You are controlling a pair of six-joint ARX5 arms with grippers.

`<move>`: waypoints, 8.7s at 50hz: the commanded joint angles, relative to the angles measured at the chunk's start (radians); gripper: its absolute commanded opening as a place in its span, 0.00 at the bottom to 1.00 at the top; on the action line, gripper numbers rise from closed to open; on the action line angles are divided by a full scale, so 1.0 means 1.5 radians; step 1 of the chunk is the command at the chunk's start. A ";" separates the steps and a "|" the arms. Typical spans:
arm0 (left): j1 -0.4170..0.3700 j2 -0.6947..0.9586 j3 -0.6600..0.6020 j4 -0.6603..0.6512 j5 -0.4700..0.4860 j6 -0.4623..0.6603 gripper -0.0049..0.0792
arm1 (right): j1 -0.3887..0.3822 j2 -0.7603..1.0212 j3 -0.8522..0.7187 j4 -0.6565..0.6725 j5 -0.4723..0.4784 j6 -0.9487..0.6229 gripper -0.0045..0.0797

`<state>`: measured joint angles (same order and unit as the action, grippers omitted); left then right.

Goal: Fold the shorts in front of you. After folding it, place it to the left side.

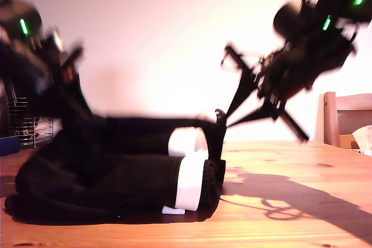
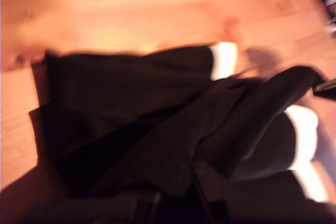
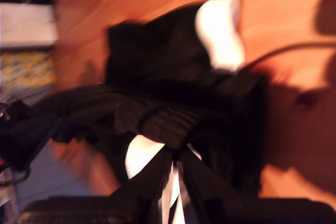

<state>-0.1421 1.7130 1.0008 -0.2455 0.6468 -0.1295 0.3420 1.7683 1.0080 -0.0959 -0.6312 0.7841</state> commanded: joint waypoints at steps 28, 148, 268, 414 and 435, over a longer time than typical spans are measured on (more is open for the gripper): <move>0.001 0.024 0.001 0.157 -0.003 -0.001 0.56 | 0.021 0.023 0.016 0.086 0.124 -0.052 0.35; -0.195 0.120 0.007 -0.116 0.027 0.022 0.03 | 0.161 0.046 0.094 -0.136 0.071 -0.790 0.04; -0.239 0.120 0.005 -0.183 0.090 0.087 0.03 | 0.158 0.164 0.335 -0.372 0.051 -0.889 0.04; -0.003 -0.173 -0.025 -0.034 -0.035 0.109 0.03 | 0.063 0.010 0.331 -0.221 0.267 -0.587 0.04; 0.042 -0.259 -0.195 0.078 -0.035 0.077 0.03 | 0.064 -0.148 0.051 -0.063 0.271 -0.525 0.04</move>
<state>-0.0875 1.3487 0.7322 -0.1490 0.5922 0.0025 0.4335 1.5719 1.1336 -0.2157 -0.2253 -0.0418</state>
